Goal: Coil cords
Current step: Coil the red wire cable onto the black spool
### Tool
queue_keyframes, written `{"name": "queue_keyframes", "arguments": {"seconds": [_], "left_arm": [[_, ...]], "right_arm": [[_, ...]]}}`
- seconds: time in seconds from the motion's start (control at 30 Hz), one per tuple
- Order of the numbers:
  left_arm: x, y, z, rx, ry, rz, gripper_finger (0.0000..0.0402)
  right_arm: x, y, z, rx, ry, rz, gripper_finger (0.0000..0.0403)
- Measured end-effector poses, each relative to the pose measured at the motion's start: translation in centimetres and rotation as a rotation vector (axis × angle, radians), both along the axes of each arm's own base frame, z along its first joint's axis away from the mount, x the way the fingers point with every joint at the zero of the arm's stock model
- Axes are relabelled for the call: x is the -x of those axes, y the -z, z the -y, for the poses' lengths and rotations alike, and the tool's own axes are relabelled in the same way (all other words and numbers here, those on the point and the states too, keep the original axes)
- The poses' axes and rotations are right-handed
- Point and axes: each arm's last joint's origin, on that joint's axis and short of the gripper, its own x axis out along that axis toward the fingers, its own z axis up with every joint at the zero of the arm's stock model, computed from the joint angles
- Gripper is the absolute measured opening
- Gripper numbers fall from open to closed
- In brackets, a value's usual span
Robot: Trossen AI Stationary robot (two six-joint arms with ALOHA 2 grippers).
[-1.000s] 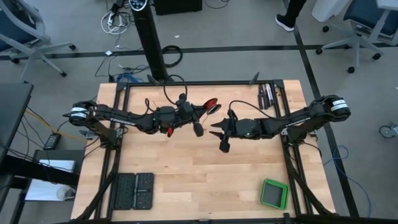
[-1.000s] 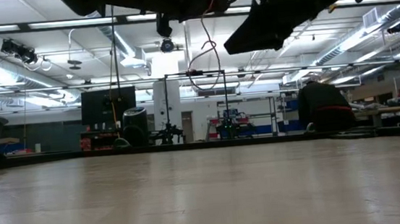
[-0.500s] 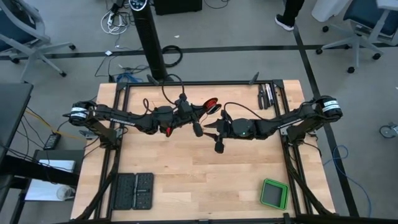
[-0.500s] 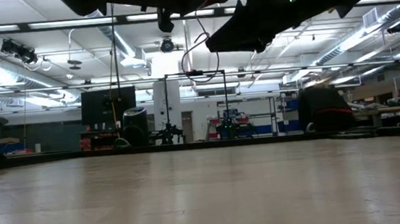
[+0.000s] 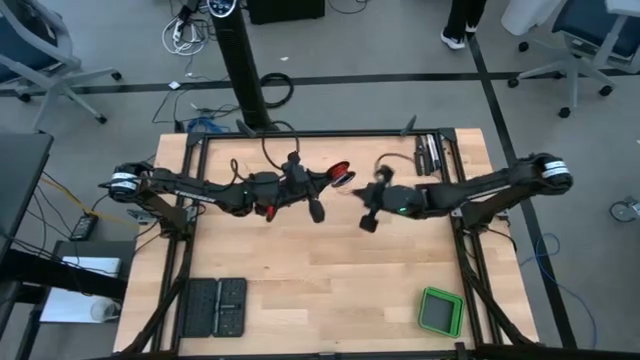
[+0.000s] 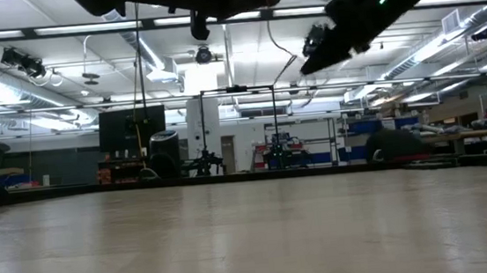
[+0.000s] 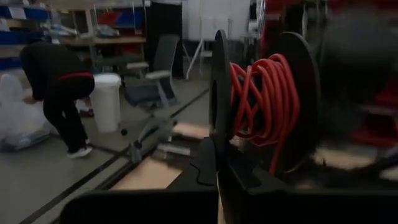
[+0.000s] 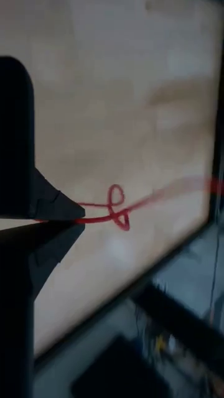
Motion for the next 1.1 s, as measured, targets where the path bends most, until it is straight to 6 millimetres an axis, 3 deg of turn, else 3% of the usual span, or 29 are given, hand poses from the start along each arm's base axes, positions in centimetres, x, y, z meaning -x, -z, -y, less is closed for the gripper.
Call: {"name": "queue_keyframes", "arguments": {"seconds": [0.2, 0.4, 0.7, 0.97, 1.1], "left_arm": [[0.1, 1.8, 0.0, -0.001, 0.000, -0.190, 0.0001], [0.4, 3.0, -0.1, 0.013, -0.040, -0.312, 0.0001], [0.6, 3.3, -0.4, -0.002, -0.151, -0.347, 0.0001], [0.6, 3.7, -0.2, 0.066, -0.160, -0.341, 0.0001], [0.4, 4.1, 0.1, 0.110, -0.147, -0.324, 0.0001]], "right_arm": [[3.9, -4.2, 0.5, 0.019, 0.055, 0.135, 0.0002], [5.1, -6.2, 0.5, -0.007, 0.027, 0.267, 0.0001], [2.5, -6.4, -0.7, -0.026, -0.082, 0.401, 0.0000], [-1.7, -5.3, -1.5, -0.035, -0.113, 0.333, 0.0000], [-2.9, -4.7, -1.8, -0.035, -0.124, 0.310, 0.0002]]}}
